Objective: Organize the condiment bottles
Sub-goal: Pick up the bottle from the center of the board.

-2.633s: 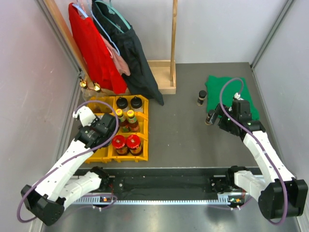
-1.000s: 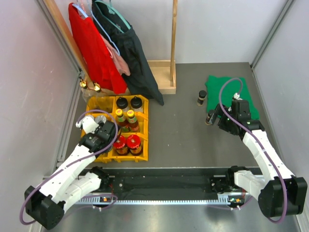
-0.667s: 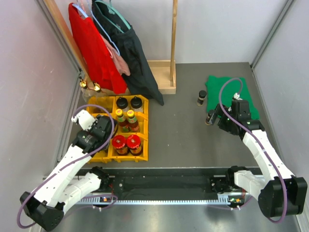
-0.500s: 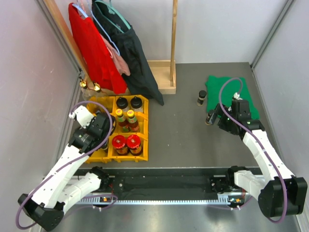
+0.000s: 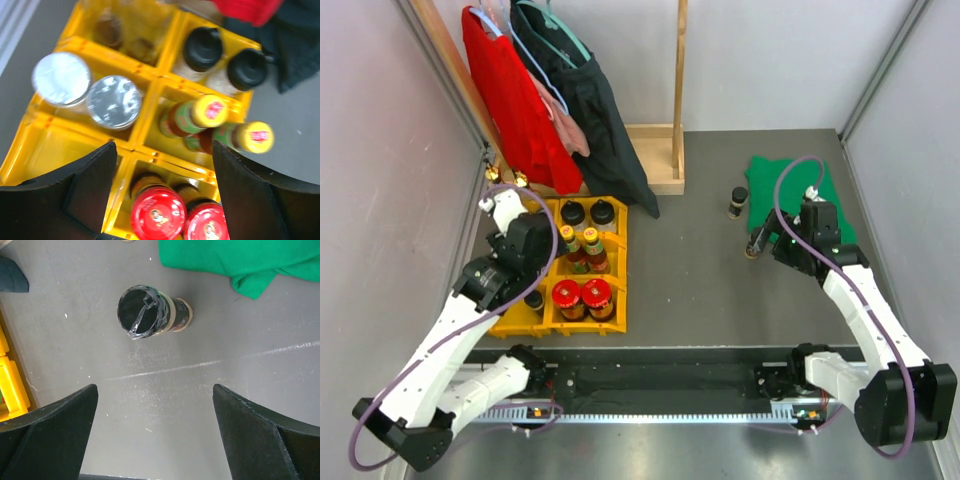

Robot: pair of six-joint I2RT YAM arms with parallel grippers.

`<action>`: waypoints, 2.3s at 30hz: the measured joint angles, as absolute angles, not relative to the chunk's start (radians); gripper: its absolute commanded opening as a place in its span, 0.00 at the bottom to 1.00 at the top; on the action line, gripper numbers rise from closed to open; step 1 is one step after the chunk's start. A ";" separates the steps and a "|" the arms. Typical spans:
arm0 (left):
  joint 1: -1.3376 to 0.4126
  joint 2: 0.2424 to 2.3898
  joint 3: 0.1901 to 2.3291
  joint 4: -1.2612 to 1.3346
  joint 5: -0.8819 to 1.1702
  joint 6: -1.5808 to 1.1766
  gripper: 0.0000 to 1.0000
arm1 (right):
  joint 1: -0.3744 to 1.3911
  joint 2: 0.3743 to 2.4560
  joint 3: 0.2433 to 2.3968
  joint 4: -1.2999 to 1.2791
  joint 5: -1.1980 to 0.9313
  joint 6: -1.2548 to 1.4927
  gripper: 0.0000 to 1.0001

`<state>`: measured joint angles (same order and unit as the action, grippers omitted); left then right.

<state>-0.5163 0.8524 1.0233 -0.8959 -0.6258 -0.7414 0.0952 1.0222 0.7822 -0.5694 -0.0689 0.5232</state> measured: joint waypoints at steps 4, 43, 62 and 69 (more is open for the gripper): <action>-0.558 0.895 1.077 -0.852 -0.573 -0.678 0.81 | 0.095 1.022 0.782 -0.570 -0.065 0.523 0.96; -0.976 2.001 1.405 0.220 0.181 -0.168 0.86 | 0.095 0.821 0.951 -0.759 0.233 0.576 0.95; -0.979 2.249 1.607 0.371 0.167 -0.180 0.80 | 0.094 0.754 0.951 -0.810 0.253 0.577 0.95; -0.980 2.278 1.614 0.379 0.089 -0.184 0.69 | 0.094 0.753 0.951 -0.810 0.253 0.577 0.95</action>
<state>-0.9802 2.2780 1.6142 0.3794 0.0895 -0.1841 0.0940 0.7528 0.9508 -0.8101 0.2531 0.5766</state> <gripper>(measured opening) 0.729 0.950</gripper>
